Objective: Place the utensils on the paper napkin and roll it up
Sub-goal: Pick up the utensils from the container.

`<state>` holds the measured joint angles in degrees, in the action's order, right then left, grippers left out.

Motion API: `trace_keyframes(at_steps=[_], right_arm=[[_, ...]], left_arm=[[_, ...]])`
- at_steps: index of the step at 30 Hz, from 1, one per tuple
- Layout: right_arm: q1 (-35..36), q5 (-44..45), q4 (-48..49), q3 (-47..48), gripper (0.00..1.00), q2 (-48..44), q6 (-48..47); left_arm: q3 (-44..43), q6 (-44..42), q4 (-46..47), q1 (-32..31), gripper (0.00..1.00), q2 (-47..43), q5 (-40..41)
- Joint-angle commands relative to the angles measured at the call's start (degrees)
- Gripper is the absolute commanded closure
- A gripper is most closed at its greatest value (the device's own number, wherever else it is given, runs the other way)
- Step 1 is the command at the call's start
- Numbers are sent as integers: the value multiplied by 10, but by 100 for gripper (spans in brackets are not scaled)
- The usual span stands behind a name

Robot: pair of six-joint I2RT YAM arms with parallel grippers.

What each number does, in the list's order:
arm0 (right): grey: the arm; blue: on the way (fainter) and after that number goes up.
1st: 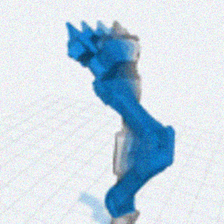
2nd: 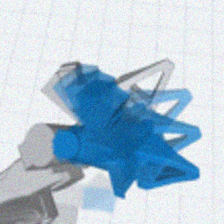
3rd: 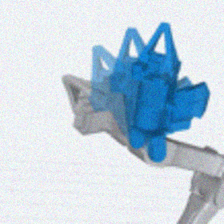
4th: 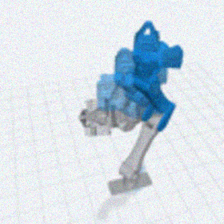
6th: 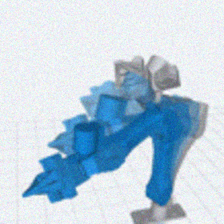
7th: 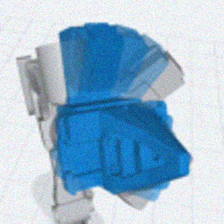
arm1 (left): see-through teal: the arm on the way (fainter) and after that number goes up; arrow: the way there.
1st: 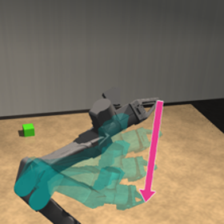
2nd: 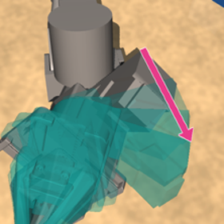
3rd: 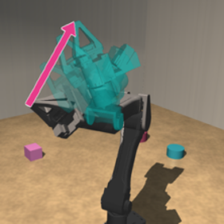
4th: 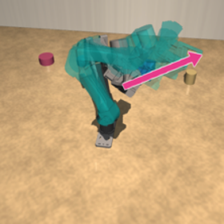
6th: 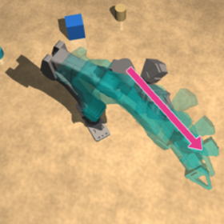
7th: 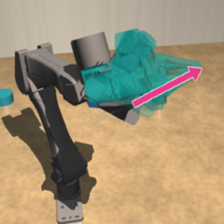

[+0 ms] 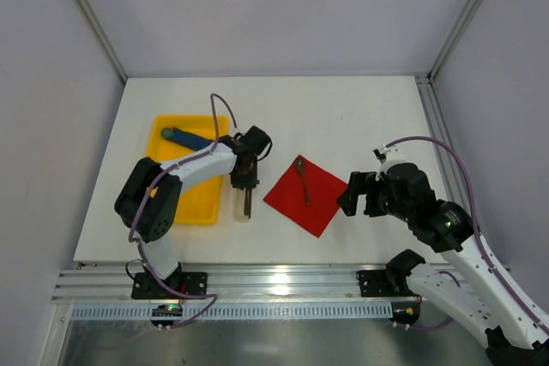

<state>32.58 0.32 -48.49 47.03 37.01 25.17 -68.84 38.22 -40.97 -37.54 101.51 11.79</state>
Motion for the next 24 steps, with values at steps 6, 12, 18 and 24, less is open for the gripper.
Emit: trace_keyframes(at_steps=[6,12,18,24], right_arm=[[3,4,9,12,0,-6,-8],[2,5,9,12,0,-13,-9],[3,5,9,11,0,-11,-7],[2,4,10,10,0,-9,-7]], left_arm=[[5,-5,22,4,76,31,-5],[5,-10,21,4,78,33,0],[11,-10,23,4,82,32,0],[1,-22,7,4,95,18,26]])
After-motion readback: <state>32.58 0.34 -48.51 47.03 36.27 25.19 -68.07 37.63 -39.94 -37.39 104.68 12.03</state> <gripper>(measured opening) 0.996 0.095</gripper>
